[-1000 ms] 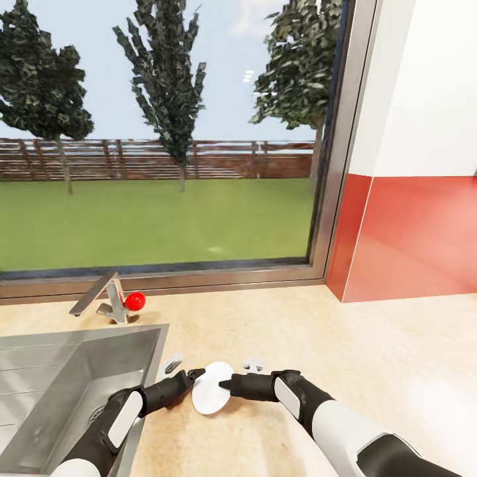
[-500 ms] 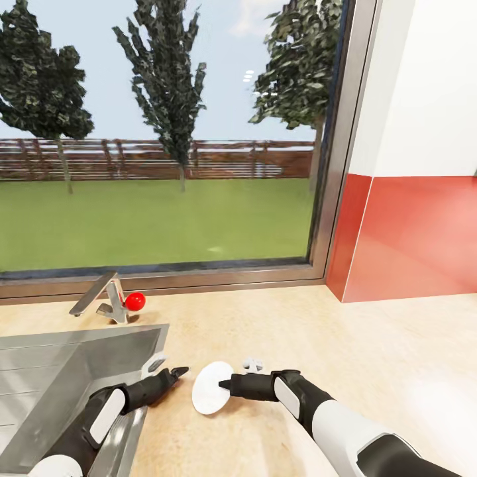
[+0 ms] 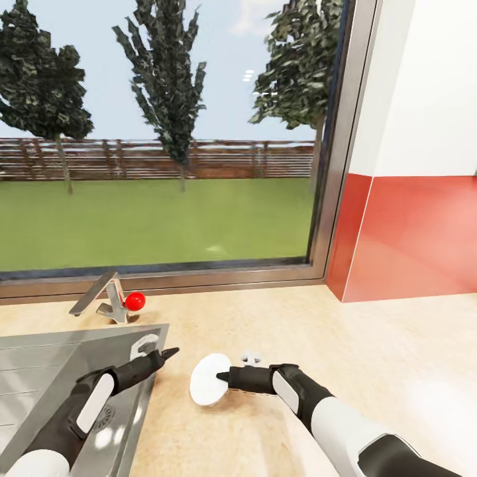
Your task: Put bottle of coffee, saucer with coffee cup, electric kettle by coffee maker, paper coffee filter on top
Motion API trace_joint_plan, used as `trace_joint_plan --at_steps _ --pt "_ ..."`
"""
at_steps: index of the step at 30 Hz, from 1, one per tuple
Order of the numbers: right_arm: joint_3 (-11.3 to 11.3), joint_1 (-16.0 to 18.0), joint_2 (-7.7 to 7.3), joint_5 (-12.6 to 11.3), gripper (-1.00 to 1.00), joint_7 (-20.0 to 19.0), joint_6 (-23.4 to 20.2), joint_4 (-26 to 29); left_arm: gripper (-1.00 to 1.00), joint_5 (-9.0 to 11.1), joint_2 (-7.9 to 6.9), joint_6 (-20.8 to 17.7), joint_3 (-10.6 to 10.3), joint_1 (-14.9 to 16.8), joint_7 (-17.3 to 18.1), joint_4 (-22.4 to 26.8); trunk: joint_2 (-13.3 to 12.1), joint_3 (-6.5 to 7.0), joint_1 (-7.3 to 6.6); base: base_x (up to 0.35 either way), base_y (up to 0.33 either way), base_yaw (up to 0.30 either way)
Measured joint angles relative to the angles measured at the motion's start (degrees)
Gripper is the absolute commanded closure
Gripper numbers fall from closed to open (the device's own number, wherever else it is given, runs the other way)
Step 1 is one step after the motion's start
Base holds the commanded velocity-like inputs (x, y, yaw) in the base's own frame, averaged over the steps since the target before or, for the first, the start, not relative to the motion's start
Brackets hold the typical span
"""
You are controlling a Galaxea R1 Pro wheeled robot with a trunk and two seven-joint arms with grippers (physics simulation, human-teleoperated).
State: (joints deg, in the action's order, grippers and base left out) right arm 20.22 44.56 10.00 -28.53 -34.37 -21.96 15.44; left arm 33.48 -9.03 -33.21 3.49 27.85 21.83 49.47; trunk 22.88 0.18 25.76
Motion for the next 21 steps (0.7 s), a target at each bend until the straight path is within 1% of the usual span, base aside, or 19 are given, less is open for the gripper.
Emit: trace_joint_plan --at_steps 2,3,6,8,11,12,14,15,17,21 --pt "-0.25 0.0 0.0 0.02 1.0 0.04 -0.01 1.25 -1.0 -0.1 -0.04 -0.03 -0.01 -0.17 -0.01 0.82 0.0 0.0 0.0 0.0 0.0 0.0" --pt "-0.75 0.0 0.0 -0.04 1.0 0.05 -0.03 2.21 -1.0 -0.16 -0.07 -0.06 -0.01 -0.23 -0.01 1.12 0.0 0.0 0.0 0.0 0.0 0.0" --pt "-3.58 -0.01 0.0 0.07 1.0 0.09 -0.03 5.3 -1.0 -0.29 -0.59 -0.09 -0.06 -0.46 -0.01 1.49 0.0 0.0 0.0 0.0 0.0 0.0" --pt "-7.44 0.0 0.0 0.17 1.0 0.36 -0.04 7.79 -1.0 -0.22 -1.25 -0.08 -0.08 -0.57 0.03 1.6 0.0 0.0 0.0 0.0 0.0 0.0" --pt "-13.42 0.01 -0.98 0.29 1.0 0.82 -0.04 12.58 -1.0 -0.14 -1.66 -0.07 -0.2 -0.61 0.06 1.83 0.0 0.0 0.0 0.0 0.0 0.0" --pt "-14.24 0.0 -1.09 0.4 1.0 0.92 -0.02 13.5 -1.0 -0.14 -1.67 -0.07 -0.24 -0.61 0.06 1.87 0.0 0.0 0.0 0.0 0.0 0.0" --pt "-16.89 0.0 -1.67 0.41 1.0 1.33 -0.01 16.4 -1.0 -0.12 -1.75 -0.07 -0.35 -0.62 0.07 1.96 0.0 0.0 0.0 -0.028 0.0 0.0" --pt "-17.67 0.0 -2.07 0.46 1.0 1.45 0.01 17.49 -1.0 -0.14 -1.77 -0.07 -0.39 -0.62 0.07 1.99 -0.01 0.0 0.01 -0.131 0.0 0.0" --pt "-18.47 0.0 -2.67 0.48 1.0 1.59 0.01 19.36 -1.0 -0.17 -1.79 -0.06 -0.43 -0.62 0.07 2.01 -0.01 0.0 0.02 -0.229 0.0 0.0" --pt "-18.8 0.0 -3.07 0.48 1.0 1.6 0.0 23.71 -1.0 -0.24 -1.8 0.01 -0.51 -0.62 0.07 2.02 0.0 0.0 0.03 -0.308 0.0 0.0"
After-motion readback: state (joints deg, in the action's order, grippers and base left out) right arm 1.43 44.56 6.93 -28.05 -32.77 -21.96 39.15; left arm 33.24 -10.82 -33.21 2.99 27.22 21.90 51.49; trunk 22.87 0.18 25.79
